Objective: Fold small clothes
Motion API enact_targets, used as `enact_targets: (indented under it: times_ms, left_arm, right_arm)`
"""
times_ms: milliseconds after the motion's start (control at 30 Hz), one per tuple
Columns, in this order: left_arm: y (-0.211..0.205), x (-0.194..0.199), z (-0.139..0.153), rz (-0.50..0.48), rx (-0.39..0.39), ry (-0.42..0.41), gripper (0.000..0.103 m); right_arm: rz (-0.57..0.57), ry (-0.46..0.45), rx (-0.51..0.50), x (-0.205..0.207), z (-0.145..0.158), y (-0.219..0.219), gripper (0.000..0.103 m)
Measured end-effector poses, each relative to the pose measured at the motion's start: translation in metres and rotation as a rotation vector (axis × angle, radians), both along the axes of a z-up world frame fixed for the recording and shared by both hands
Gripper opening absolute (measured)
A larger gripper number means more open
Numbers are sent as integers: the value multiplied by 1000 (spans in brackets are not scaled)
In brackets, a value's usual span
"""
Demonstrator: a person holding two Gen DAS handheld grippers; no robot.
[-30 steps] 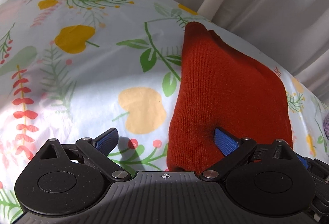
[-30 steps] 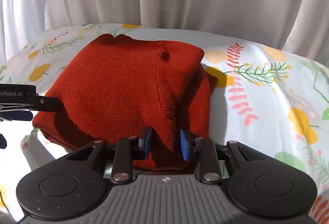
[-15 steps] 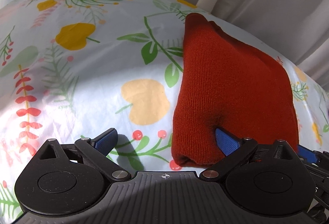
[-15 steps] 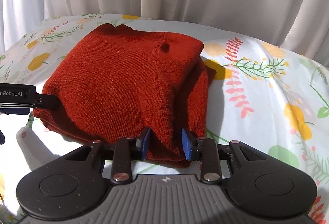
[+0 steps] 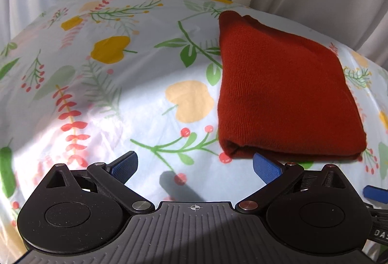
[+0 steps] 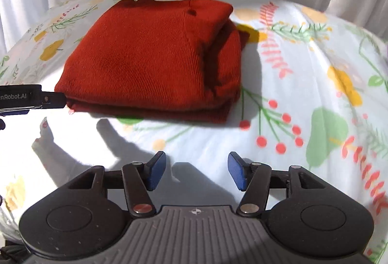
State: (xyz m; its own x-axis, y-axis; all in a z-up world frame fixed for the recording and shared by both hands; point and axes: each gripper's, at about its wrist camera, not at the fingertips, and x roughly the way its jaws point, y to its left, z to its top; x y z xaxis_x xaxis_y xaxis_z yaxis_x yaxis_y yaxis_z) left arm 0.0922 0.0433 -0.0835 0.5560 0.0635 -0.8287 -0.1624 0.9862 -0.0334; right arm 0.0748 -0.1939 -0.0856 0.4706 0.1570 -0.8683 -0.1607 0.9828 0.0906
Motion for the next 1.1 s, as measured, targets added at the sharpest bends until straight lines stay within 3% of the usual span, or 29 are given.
enact_targets:
  times_ms: [67, 133, 233, 367, 600, 700, 1100]
  left_arm:
    - [-2, -6, 4, 8, 49, 1, 103]
    - [-3, -9, 11, 13, 79, -9, 103]
    - [-4, -7, 21, -29, 29, -17, 103]
    - [-9, -3, 28, -52, -28, 2, 103]
    - [-25, 0, 39, -63, 88, 6, 103]
    - [-28, -2, 36, -75, 87, 29, 103]
    - [-26, 0, 30, -63, 61, 72, 103]
  right_arm:
    - [-38, 21, 18, -9, 1, -5, 80]
    - [-71, 40, 23, -11, 5, -8, 84]
    - [-123, 62, -45, -6, 13, -3, 99]
    - [-112, 16, -28, -2, 31, 4, 99]
    - [-118, 72, -120, 15, 41, 29, 99]
    - [-113, 89, -159, 17, 40, 36, 99]
    - [-166, 104, -125, 17, 44, 28, 99]
